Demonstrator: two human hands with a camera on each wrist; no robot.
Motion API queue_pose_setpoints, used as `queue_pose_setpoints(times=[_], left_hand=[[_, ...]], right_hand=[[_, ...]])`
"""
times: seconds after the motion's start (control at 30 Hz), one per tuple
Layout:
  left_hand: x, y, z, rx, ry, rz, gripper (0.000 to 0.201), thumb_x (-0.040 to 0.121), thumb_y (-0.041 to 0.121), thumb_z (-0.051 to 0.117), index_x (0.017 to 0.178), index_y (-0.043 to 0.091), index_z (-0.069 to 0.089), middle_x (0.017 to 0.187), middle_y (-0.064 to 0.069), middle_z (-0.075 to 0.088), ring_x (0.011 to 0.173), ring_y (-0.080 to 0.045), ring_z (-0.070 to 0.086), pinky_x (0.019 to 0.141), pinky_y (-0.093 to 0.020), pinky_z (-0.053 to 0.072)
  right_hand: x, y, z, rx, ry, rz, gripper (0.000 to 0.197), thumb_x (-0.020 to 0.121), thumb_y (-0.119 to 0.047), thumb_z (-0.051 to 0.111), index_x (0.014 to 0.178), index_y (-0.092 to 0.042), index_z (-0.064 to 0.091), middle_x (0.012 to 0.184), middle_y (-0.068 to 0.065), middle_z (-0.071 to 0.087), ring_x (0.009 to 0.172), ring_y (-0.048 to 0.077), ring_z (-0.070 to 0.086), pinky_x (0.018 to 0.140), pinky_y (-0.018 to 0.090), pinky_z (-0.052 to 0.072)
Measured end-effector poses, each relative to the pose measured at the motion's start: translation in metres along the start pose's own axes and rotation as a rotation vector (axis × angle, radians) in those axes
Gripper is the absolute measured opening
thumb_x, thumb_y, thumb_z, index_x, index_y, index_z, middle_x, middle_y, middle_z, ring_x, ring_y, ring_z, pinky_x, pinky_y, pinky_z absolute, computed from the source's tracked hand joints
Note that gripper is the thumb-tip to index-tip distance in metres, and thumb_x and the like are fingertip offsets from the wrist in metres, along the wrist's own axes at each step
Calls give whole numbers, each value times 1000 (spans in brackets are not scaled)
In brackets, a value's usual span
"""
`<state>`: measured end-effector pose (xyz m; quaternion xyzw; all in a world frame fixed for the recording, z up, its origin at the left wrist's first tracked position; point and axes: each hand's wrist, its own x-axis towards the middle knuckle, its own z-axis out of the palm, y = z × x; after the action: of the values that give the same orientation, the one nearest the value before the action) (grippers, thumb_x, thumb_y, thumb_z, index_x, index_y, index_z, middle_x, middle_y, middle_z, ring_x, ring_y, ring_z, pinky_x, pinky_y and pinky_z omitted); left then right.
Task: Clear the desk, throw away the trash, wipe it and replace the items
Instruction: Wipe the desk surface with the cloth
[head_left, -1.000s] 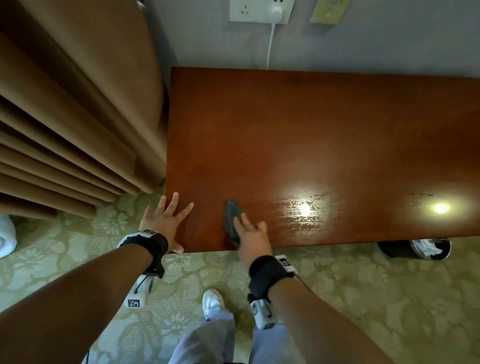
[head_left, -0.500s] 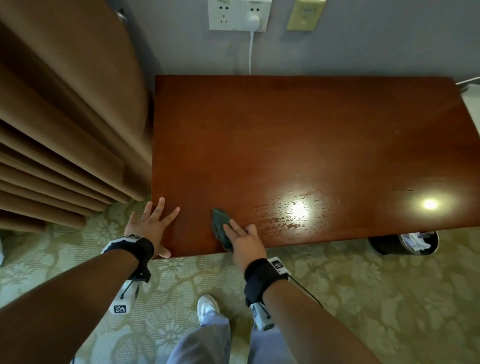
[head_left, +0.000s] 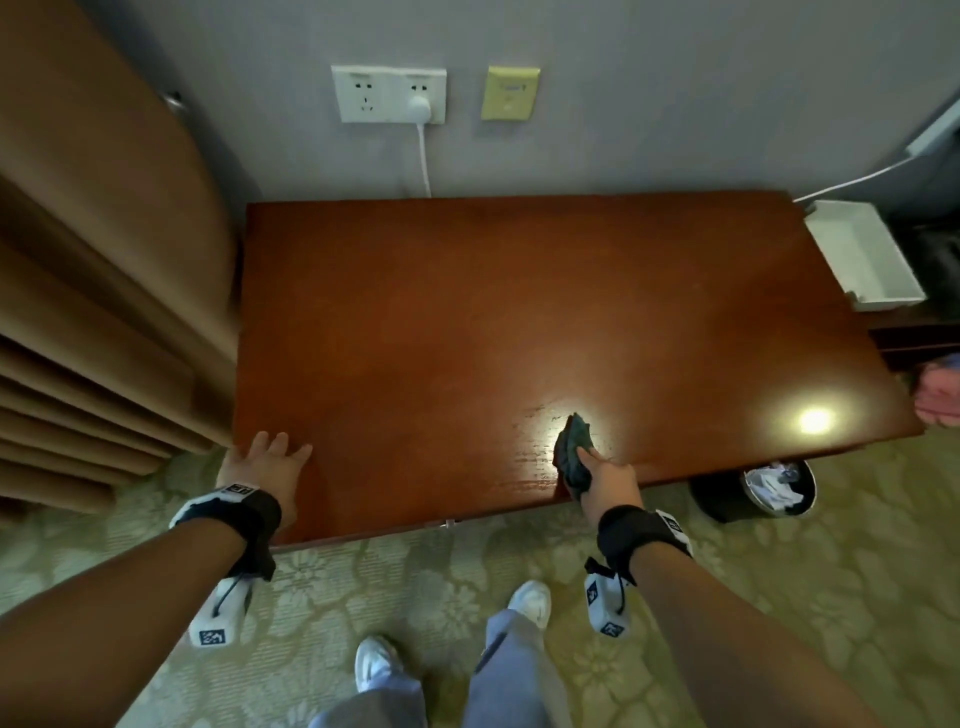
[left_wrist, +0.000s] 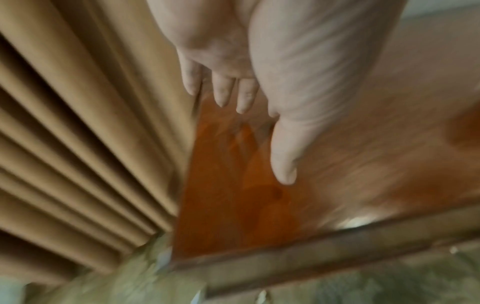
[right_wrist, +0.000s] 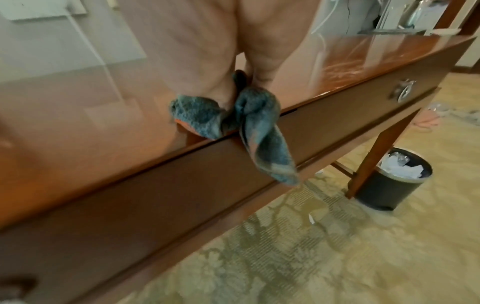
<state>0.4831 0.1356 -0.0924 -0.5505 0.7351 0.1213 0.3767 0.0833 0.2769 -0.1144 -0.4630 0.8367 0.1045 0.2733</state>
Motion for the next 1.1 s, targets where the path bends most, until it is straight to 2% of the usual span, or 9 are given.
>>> queue_pose_setpoints(times=[0.2, 0.4, 0.47, 0.57, 0.67, 0.8, 0.93, 1.0, 1.1], left_hand=[[-15, 103, -88, -187, 184, 172, 71, 93, 43, 57, 153, 37, 21, 161, 1, 22, 145, -22, 27, 116, -44, 29], [-33, 229, -168, -372, 220, 372, 63, 92, 44, 60, 148, 37, 33, 154, 2, 35, 139, -20, 37, 110, -42, 39], [-40, 268, -188, -419, 239, 451, 63, 92, 47, 61, 148, 36, 35, 153, 2, 37, 138, -20, 37, 109, -39, 39], [-54, 321, -215, -509, 270, 595, 72, 88, 53, 64, 150, 34, 32, 155, 2, 33, 141, -18, 32, 112, -32, 31], [-63, 362, -243, -559, 288, 705, 88, 79, 61, 69, 152, 35, 27, 160, 4, 22, 145, -17, 24, 117, -33, 26], [-64, 404, -280, -451, 280, 829, 89, 76, 69, 65, 151, 37, 28, 158, 5, 25, 144, -18, 26, 116, -37, 28], [-67, 446, -316, -478, 248, 990, 59, 81, 45, 73, 132, 22, 53, 128, 1, 60, 117, -17, 53, 98, -37, 44], [-65, 471, -330, -515, 219, 1045, 47, 78, 35, 76, 120, 22, 60, 114, 3, 66, 104, -17, 60, 91, -38, 48], [-63, 511, -346, -517, 206, 1090, 41, 74, 30, 79, 113, 29, 63, 106, 8, 68, 98, -13, 62, 88, -35, 51]], right_hand=[[6, 42, -37, 325, 71, -93, 62, 91, 5, 47, 146, -24, 45, 139, 10, 54, 119, 27, 53, 105, 26, 44], [3, 91, -104, 585, 155, -205, 44, 94, 2, 52, 132, -18, 61, 130, 5, 61, 117, 21, 57, 100, 25, 47], [1, 108, -129, 558, 161, -270, 41, 96, 0, 52, 131, -19, 61, 125, 3, 62, 110, 19, 60, 95, 26, 50], [-1, 130, -160, 488, 207, -356, 39, 97, -2, 51, 132, -17, 61, 132, 4, 60, 120, 21, 55, 100, 26, 45], [-2, 147, -187, 508, 269, -405, 37, 95, -3, 52, 129, -15, 63, 127, 5, 64, 116, 20, 57, 93, 19, 42], [-1, 169, -212, 491, 350, -479, 34, 89, -10, 53, 117, -18, 69, 113, 4, 68, 105, 22, 57, 89, 37, 48], [1, 198, -236, 460, 427, -400, 35, 85, -19, 52, 115, -18, 71, 107, 7, 66, 102, 23, 57, 90, 31, 47], [1, 217, -247, 469, 475, -344, 37, 84, -23, 50, 113, -20, 71, 105, 6, 66, 100, 22, 59, 89, 29, 47], [-1, 248, -259, 486, 555, -247, 31, 87, -8, 57, 113, -19, 71, 107, 3, 66, 102, 19, 60, 92, 31, 49]])
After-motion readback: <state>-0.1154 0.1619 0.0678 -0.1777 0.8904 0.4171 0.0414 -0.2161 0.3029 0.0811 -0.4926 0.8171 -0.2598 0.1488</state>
